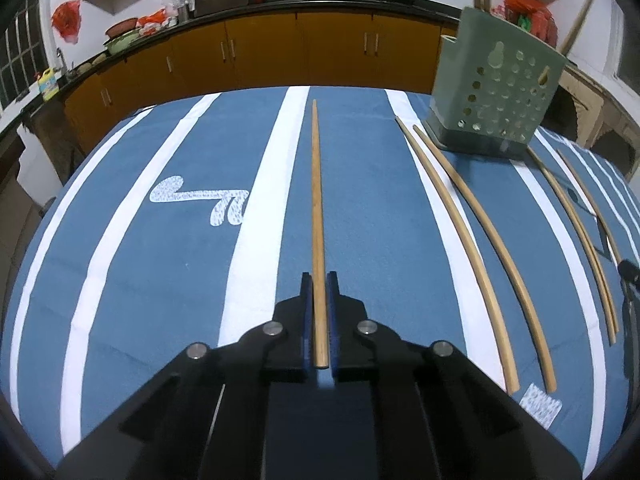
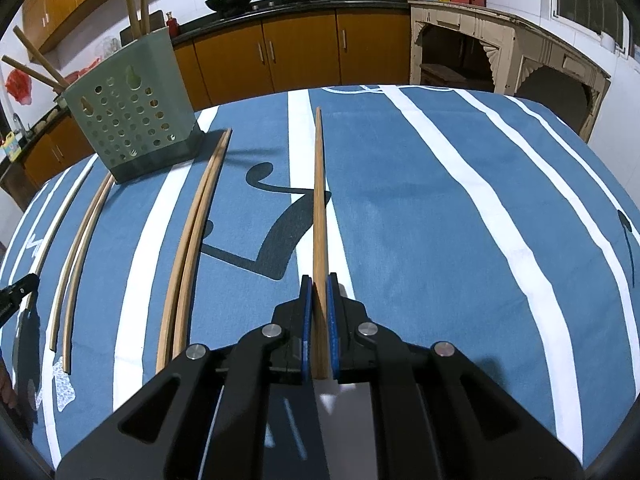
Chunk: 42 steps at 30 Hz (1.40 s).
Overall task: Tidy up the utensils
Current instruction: 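Lift the left gripper's chopstick upright toward the green basket while the right gripper does likewise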
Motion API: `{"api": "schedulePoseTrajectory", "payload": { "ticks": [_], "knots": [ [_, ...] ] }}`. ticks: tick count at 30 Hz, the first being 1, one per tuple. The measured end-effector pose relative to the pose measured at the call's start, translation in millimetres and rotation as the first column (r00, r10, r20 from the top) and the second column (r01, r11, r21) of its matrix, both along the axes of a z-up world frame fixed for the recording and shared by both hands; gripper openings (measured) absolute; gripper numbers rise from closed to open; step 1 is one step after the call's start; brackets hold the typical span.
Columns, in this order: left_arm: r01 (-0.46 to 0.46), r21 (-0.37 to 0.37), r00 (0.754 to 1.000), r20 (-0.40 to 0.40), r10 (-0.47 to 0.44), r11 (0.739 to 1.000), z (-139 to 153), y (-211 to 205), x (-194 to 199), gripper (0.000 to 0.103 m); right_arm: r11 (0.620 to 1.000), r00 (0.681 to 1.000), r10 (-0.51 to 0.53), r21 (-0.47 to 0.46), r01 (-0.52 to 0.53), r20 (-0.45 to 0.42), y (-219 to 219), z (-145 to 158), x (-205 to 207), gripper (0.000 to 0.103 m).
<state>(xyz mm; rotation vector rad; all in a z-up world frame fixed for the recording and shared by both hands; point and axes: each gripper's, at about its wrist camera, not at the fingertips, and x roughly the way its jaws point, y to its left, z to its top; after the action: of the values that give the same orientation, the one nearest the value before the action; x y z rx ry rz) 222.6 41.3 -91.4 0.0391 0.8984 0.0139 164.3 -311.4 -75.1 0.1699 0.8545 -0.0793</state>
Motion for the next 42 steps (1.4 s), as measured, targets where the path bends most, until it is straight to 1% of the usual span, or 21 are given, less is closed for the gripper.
{"api": "schedulePoseTrajectory", "payload": {
  "ticks": [3, 8, 12, 18, 24, 30, 33, 37, 42],
  "knots": [
    [0.013, 0.0, 1.0, -0.008, -0.013, 1.0, 2, 1, -4, 0.008, 1.0, 0.999, -0.006, -0.012, 0.006, 0.034, -2, 7, -7, 0.008],
    [0.037, 0.011, 0.999, 0.019, -0.037, 0.999, 15, 2, -14, 0.008, 1.0, 0.995, -0.018, -0.015, 0.019, 0.097, -9, 27, -17, 0.008],
    [0.059, 0.032, 0.996, 0.064, -0.061, 0.998, 32, 0, -23, 0.008, 0.999, 0.988, -0.019, -0.027, 0.023, 0.154, -13, 45, -23, 0.008],
    [0.074, 0.019, 0.985, 0.157, -0.076, 0.997, 68, 2, -36, 0.008, 0.999, 0.971, -0.015, -0.043, 0.026, 0.239, -16, 73, -31, 0.008],
    [0.082, -0.015, 0.964, 0.256, -0.076, 0.997, 106, 4, -43, 0.008, 0.999, 0.95, -0.005, -0.037, 0.017, 0.312, -15, 98, -38, 0.008],
    [0.094, -0.053, 0.933, 0.353, -0.07, 0.994, 144, 4, -50, 0.008, 1.0, 0.925, 0.006, -0.02, 0.002, 0.381, -15, 122, -41, 0.008],
    [0.101, -0.064, 0.919, 0.387, -0.069, 0.993, 158, 2, -52, 0.008, 1.0, 0.915, 0.005, 0.007, -0.008, 0.404, -16, 132, -40, 0.008],
    [0.114, -0.078, 0.903, 0.424, -0.07, 0.99, 174, -1, -52, 0.008, 1.0, 0.902, 0.011, 0.012, -0.018, 0.432, -14, 142, -39, 0.008],
    [0.125, -0.07, 0.894, 0.442, -0.082, 0.99, 184, -7, -52, 0.008, 0.999, 0.895, 0.023, 0.017, -0.033, 0.446, -10, 148, -38, 0.008]
  ]
}}
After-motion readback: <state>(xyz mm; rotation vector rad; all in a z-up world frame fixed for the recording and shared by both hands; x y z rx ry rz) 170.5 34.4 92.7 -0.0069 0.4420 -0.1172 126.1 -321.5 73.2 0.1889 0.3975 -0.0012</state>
